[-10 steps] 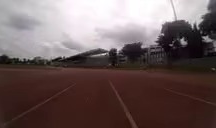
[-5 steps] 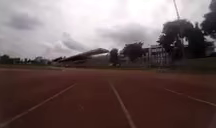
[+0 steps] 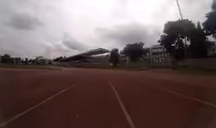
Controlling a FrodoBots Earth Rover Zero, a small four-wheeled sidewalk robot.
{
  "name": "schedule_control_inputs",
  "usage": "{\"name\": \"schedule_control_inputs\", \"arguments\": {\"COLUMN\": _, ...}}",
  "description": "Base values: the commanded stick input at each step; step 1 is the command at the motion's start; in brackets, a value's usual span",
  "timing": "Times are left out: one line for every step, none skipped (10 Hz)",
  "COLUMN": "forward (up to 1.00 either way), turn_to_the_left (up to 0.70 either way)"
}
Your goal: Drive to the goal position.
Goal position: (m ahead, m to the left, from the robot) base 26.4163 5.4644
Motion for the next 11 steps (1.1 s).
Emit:
{"name": "schedule_control_inputs", "arguments": {"forward": 0.7, "turn_to_the_left": 0.0}}
{"name": "schedule_control_inputs", "arguments": {"forward": 0.7, "turn_to_the_left": 0.0}}
{"name": "schedule_control_inputs", "arguments": {"forward": 0.7, "turn_to_the_left": 0.0}}
{"name": "schedule_control_inputs", "arguments": {"forward": 0.7, "turn_to_the_left": 0.0}}
{"name": "schedule_control_inputs", "arguments": {"forward": 0.7, "turn_to_the_left": 0.0}}
{"name": "schedule_control_inputs", "arguments": {"forward": 0.7, "turn_to_the_left": 0.0}}
{"name": "schedule_control_inputs", "arguments": {"forward": 0.7, "turn_to_the_left": 0.0}}
{"name": "schedule_control_inputs", "arguments": {"forward": 0.7, "turn_to_the_left": 0.0}}
{"name": "schedule_control_inputs", "arguments": {"forward": 0.7, "turn_to_the_left": 0.0}}
{"name": "schedule_control_inputs", "arguments": {"forward": 0.7, "turn_to_the_left": 0.0}}
{"name": "schedule_control_inputs", "arguments": {"forward": 0.7, "turn_to_the_left": 0.0}}
